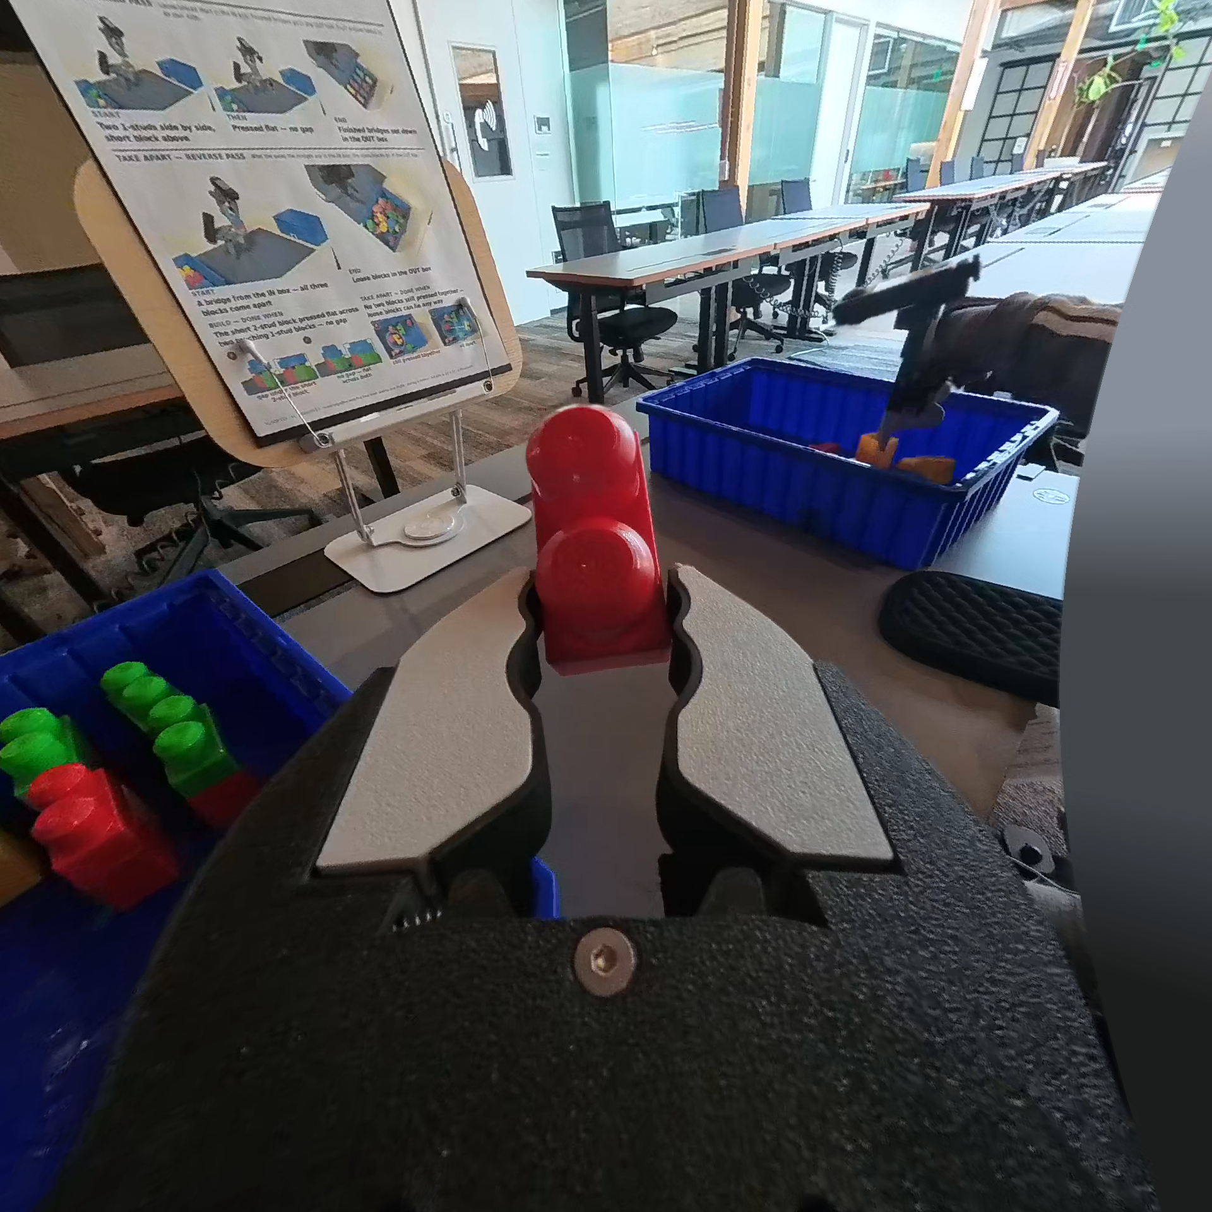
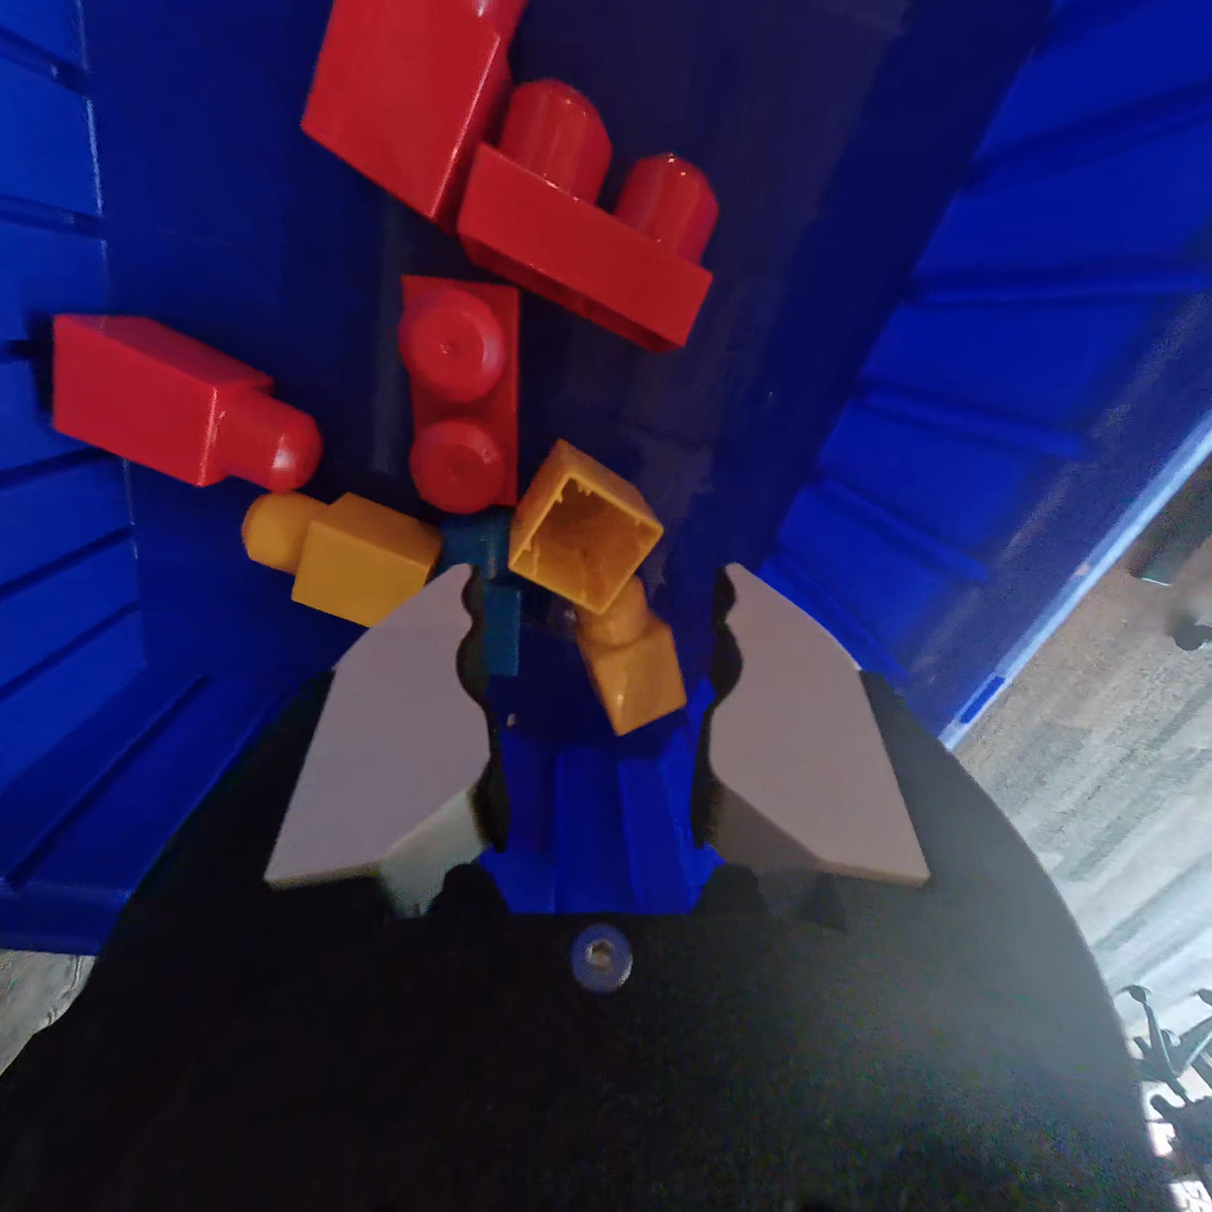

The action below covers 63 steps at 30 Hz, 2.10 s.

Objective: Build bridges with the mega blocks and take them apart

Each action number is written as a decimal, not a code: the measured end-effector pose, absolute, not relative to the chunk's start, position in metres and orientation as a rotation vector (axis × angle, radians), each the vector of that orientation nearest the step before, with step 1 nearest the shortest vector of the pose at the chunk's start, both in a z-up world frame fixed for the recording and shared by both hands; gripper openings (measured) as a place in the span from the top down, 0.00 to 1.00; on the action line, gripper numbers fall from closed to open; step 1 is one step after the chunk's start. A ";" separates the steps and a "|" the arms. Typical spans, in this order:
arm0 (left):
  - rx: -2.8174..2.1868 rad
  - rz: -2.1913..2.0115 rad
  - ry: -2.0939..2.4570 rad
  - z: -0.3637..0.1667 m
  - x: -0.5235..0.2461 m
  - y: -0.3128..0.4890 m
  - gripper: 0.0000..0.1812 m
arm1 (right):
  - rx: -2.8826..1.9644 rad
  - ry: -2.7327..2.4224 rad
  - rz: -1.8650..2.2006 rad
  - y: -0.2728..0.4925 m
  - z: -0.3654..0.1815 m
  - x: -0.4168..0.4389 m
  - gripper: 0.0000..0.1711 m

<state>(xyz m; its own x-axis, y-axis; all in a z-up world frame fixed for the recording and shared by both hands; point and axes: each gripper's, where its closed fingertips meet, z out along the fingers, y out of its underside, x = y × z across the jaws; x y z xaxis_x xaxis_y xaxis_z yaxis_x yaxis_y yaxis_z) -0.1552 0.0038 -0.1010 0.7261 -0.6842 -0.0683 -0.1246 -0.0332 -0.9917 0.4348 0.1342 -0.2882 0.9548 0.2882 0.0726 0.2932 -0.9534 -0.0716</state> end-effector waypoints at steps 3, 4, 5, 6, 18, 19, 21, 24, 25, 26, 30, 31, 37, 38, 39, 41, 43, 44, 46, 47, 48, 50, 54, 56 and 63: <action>-1.568 -0.520 0.698 -0.102 -0.149 0.004 0.80 | -3.011 -0.438 -0.122 0.133 -0.284 0.438 0.55; -1.568 -0.521 0.708 -0.101 -0.146 0.005 0.80 | -2.992 -0.435 -0.120 0.134 -0.281 0.438 0.54; -1.569 -0.520 0.722 -0.101 -0.143 0.005 0.80 | -2.966 -0.431 -0.109 0.134 -0.278 0.436 0.53; -1.570 -0.522 0.735 -0.100 -0.140 0.006 0.80 | -2.937 -0.425 -0.095 0.135 -0.274 0.433 0.52; -1.563 -0.737 1.015 -0.103 -0.053 0.009 0.80 | -1.877 -0.913 0.742 0.088 -0.131 0.221 0.50; -1.571 -0.741 1.039 -0.105 -0.048 0.008 0.80 | -1.785 -0.979 0.791 0.074 -0.119 0.198 0.50; -1.575 -0.760 1.087 -0.109 -0.036 0.003 0.80 | -1.632 -1.099 0.864 0.044 -0.102 0.155 0.52; -1.559 -0.815 1.162 -0.111 -0.020 -0.010 0.80 | -1.467 -1.235 0.942 0.007 -0.089 0.101 0.52; -1.552 -0.835 1.190 -0.112 -0.015 -0.015 0.80 | -1.425 -1.272 0.969 -0.003 -0.088 0.085 0.53; -1.545 -0.858 1.217 -0.113 -0.010 -0.020 0.80 | -1.396 -1.309 0.995 -0.012 -0.089 0.071 0.53; -1.524 -0.914 1.309 -0.118 0.003 -0.037 0.80 | -1.350 -1.457 1.070 -0.034 -0.101 0.032 0.54; -1.519 -0.925 1.326 -0.119 0.005 -0.040 0.80 | -1.346 -1.482 1.088 -0.037 -0.103 0.025 0.55; -1.487 -0.991 1.366 -0.121 0.007 -0.053 0.80 | -1.284 -1.564 1.118 -0.049 -0.108 0.006 0.78; -1.479 -0.995 1.354 -0.120 0.006 -0.053 0.80 | -1.277 -1.565 1.103 -0.048 -0.109 0.005 0.79; -1.473 -1.006 1.333 -0.118 0.005 -0.052 0.80 | -1.281 -1.568 1.082 -0.047 -0.110 0.005 0.79; -1.474 -1.002 1.282 -0.114 0.000 -0.047 0.77 | -1.264 -1.539 1.041 -0.044 -0.106 0.004 0.79; -1.513 -0.937 1.223 -0.116 -0.012 -0.037 0.60 | -1.280 -1.506 0.985 -0.036 -0.103 0.009 0.79; -1.536 -0.889 1.196 -0.117 -0.021 -0.031 0.57 | -1.305 -1.486 0.953 -0.030 -0.101 0.015 0.79; -1.561 -0.807 1.124 -0.116 -0.042 -0.020 0.53 | -1.369 -1.431 0.863 -0.010 -0.097 0.035 0.79; -1.573 -0.769 1.088 -0.116 -0.054 -0.015 0.53 | -1.422 -1.394 0.786 0.006 -0.097 0.049 0.79; -1.583 -0.745 1.060 -0.115 -0.065 -0.013 0.53 | -1.488 -1.352 0.702 0.024 -0.098 0.067 0.79; -1.603 -0.716 1.003 -0.113 -0.089 -0.011 0.55 | -1.651 -1.245 0.506 0.067 -0.104 0.113 0.79; -1.628 -0.623 0.860 -0.109 -0.137 -0.005 0.59 | -2.002 -0.991 0.128 0.149 -0.131 0.228 0.79; -1.637 -0.580 0.804 -0.108 -0.158 -0.005 0.60 | -2.139 -0.869 0.028 0.178 -0.149 0.277 0.79; -1.701 -0.475 0.660 -0.115 -0.210 -0.003 0.62 | -2.445 -0.629 -0.122 0.225 -0.222 0.365 0.79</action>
<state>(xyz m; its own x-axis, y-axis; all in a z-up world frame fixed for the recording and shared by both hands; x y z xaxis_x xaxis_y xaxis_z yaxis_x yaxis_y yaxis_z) -0.2103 -0.0033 -0.1146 0.7562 -0.6534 -0.0352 -0.1743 -0.1493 -0.9733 0.3649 0.2248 -0.2221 0.8832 0.4096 0.2285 0.4654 -0.7048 -0.5354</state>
